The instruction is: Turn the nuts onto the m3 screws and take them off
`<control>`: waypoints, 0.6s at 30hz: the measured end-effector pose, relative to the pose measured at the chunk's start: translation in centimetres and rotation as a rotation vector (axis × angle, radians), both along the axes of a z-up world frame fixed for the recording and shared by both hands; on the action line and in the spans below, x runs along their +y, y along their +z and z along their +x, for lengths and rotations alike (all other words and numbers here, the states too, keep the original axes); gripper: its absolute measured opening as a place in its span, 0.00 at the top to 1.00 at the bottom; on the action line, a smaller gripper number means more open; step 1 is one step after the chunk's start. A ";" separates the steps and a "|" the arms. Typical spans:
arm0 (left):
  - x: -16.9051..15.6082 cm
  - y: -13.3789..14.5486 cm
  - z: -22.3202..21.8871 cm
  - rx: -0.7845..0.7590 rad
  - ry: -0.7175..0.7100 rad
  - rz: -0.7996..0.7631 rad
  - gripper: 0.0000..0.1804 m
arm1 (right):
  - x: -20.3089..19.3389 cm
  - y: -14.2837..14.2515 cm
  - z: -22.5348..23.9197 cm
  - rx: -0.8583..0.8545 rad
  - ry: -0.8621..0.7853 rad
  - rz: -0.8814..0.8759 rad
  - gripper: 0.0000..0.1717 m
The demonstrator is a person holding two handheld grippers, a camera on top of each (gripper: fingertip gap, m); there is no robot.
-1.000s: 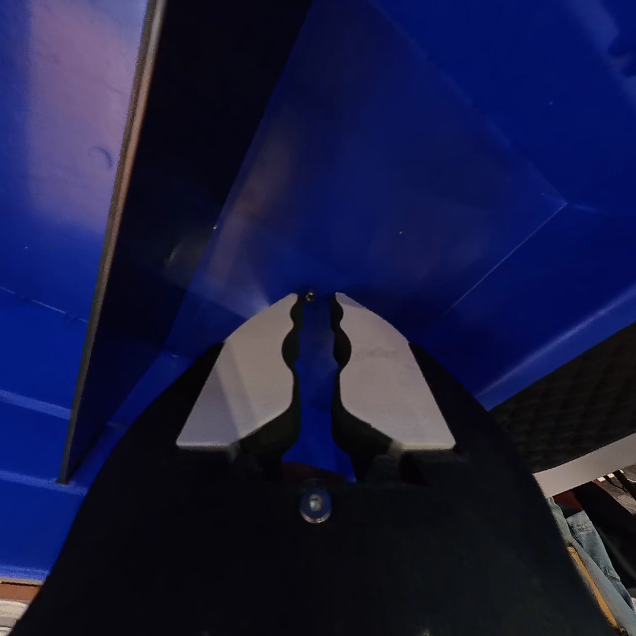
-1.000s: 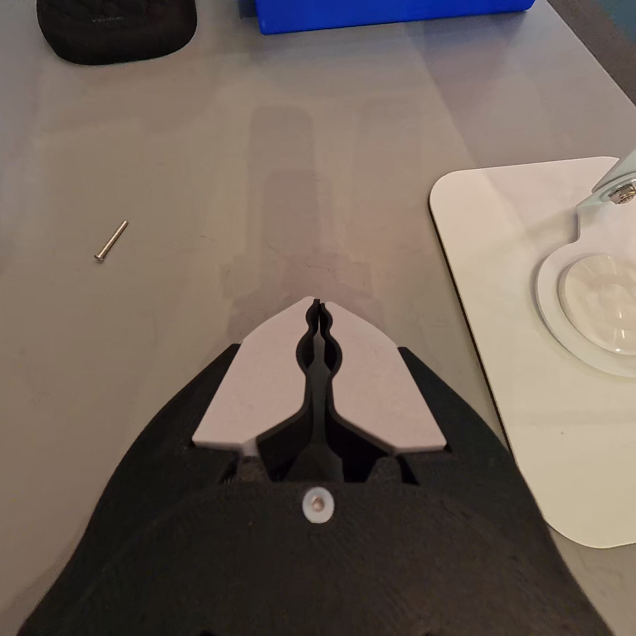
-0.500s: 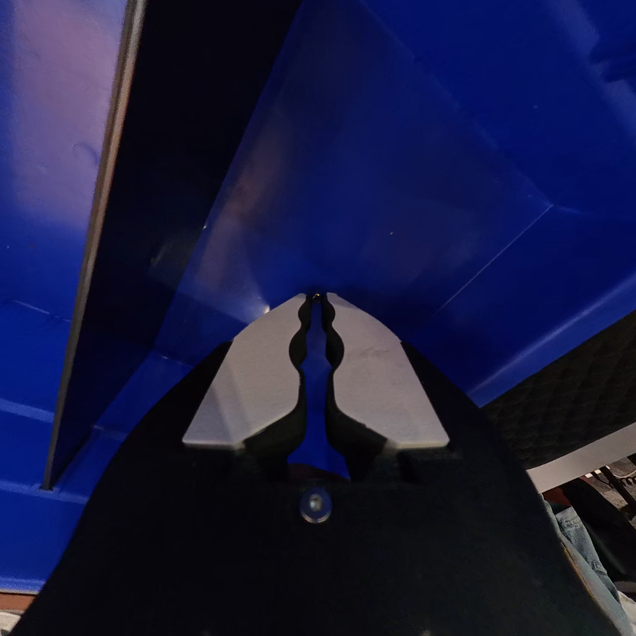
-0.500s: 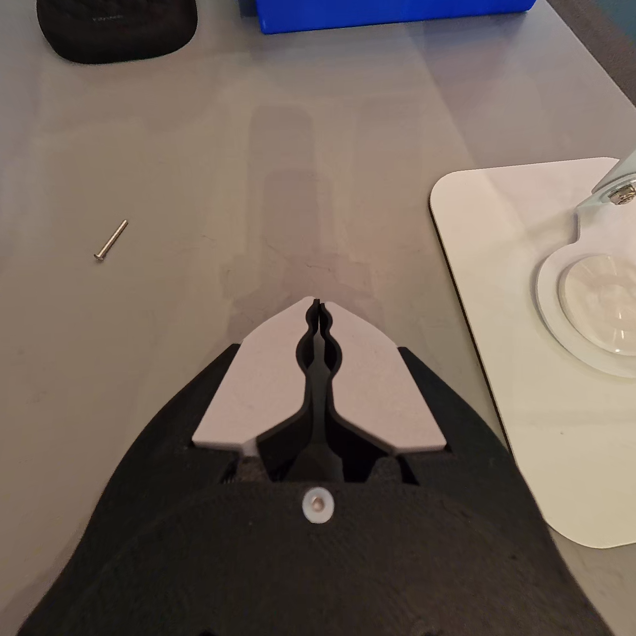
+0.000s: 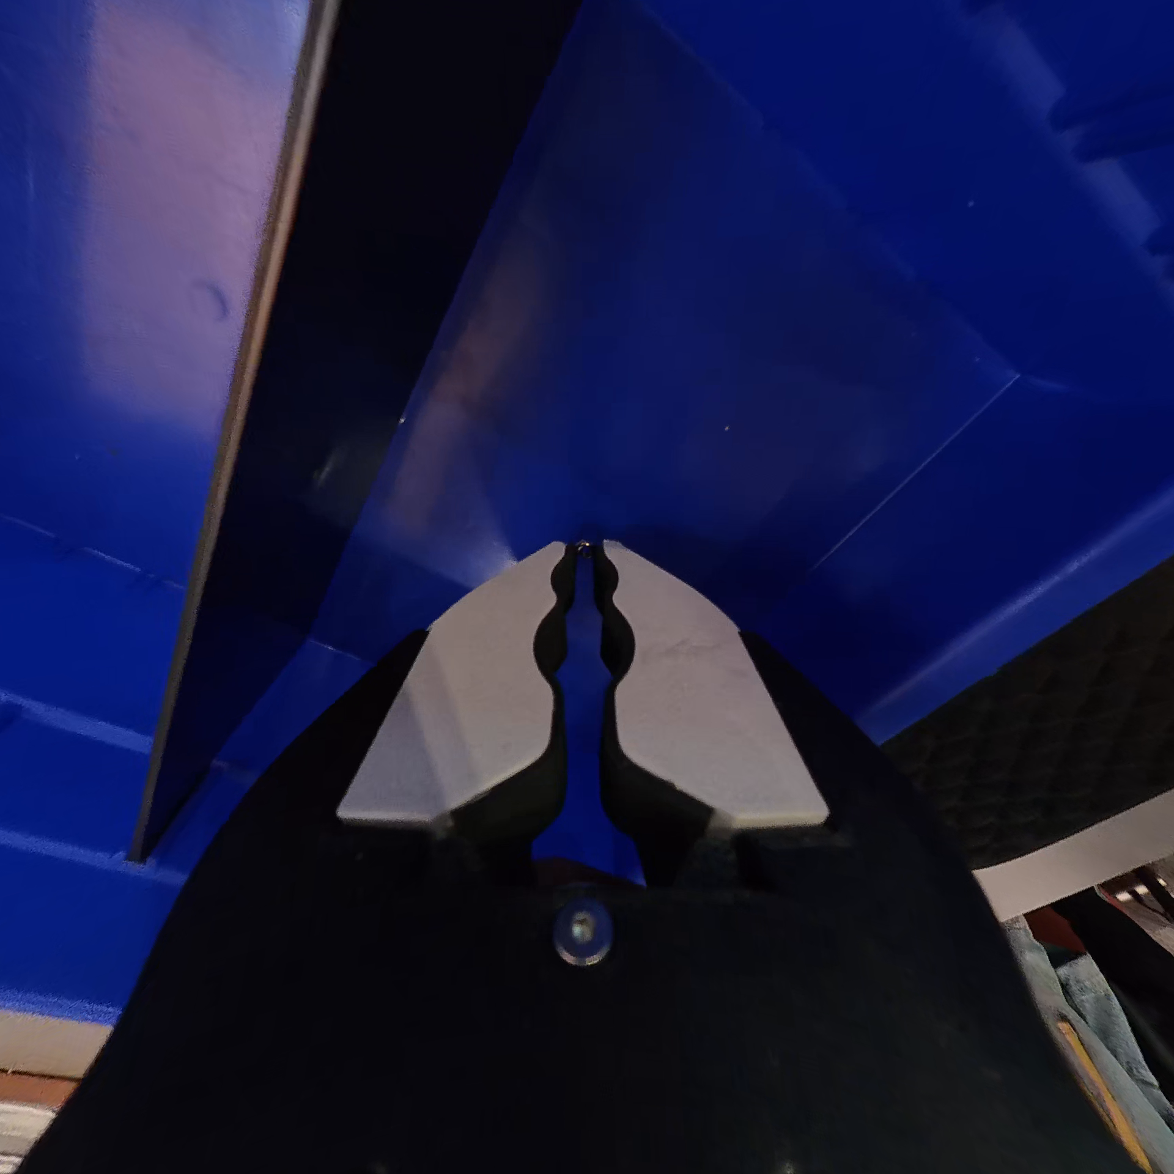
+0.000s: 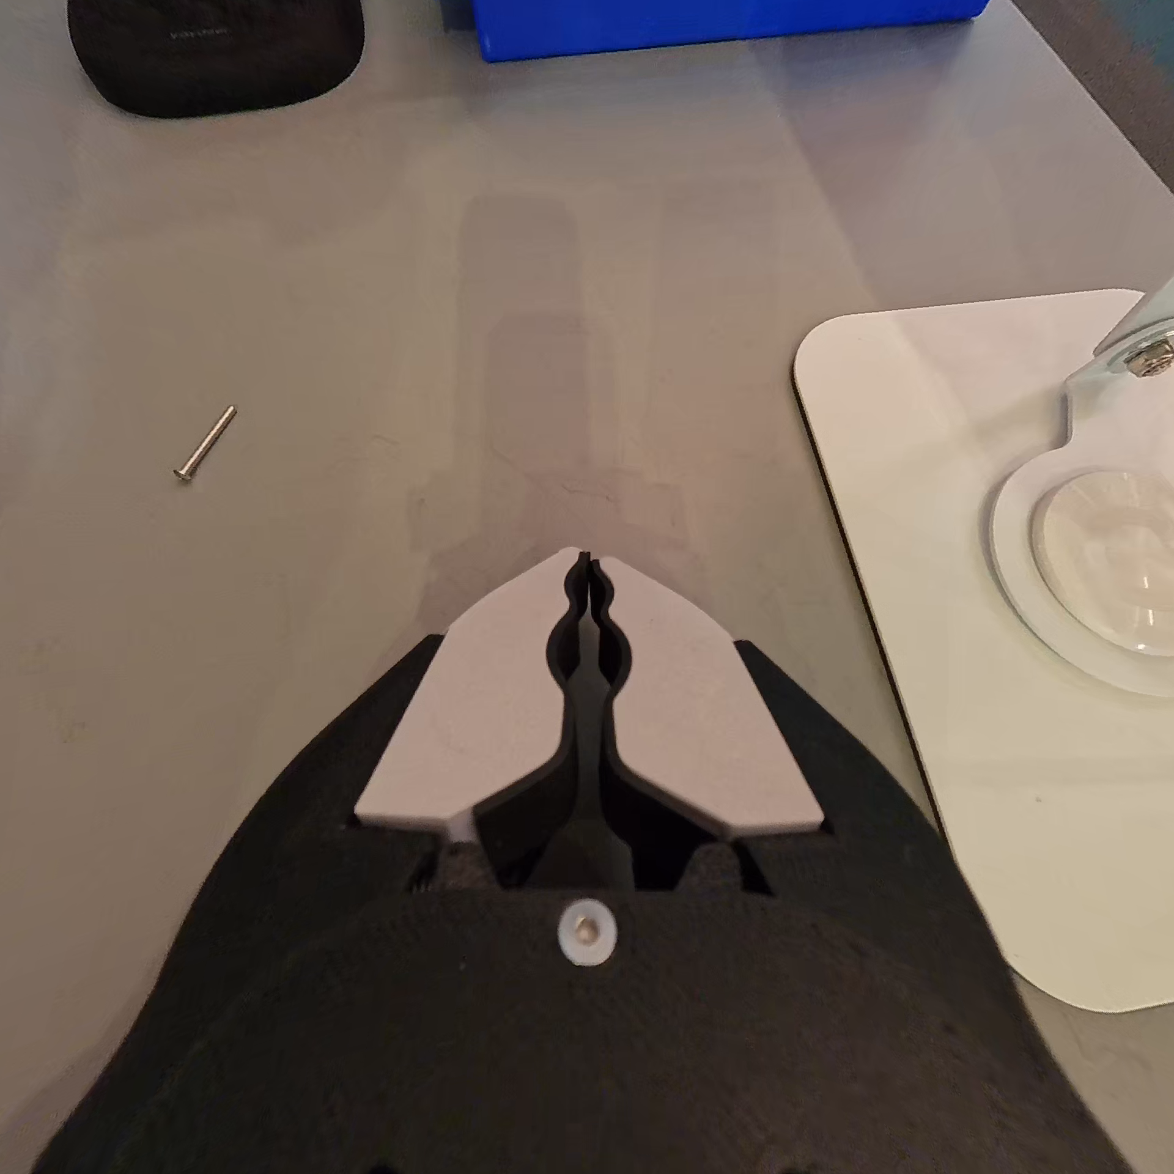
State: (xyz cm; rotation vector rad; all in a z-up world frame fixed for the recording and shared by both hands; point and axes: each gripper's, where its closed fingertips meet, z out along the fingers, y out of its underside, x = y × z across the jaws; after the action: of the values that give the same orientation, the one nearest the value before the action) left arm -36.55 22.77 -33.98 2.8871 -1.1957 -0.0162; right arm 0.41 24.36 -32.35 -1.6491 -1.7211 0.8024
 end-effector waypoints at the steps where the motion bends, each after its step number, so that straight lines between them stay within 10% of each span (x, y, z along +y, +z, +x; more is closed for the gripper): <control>1: 0.0 0.0 0.0 -0.004 0.003 -0.003 0.97 | 0.0 0.0 0.0 0.000 0.000 0.000 1.00; 18: -3.0 7.5 3.1 0.013 -0.037 0.068 0.98 | 0.0 -0.1 -0.1 -0.005 -0.001 -0.007 1.00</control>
State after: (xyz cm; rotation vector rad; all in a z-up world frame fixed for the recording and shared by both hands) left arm -33.48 19.72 -26.53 2.9176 -1.2716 -0.0773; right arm 0.34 24.35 -32.46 -1.6581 -1.7221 0.8060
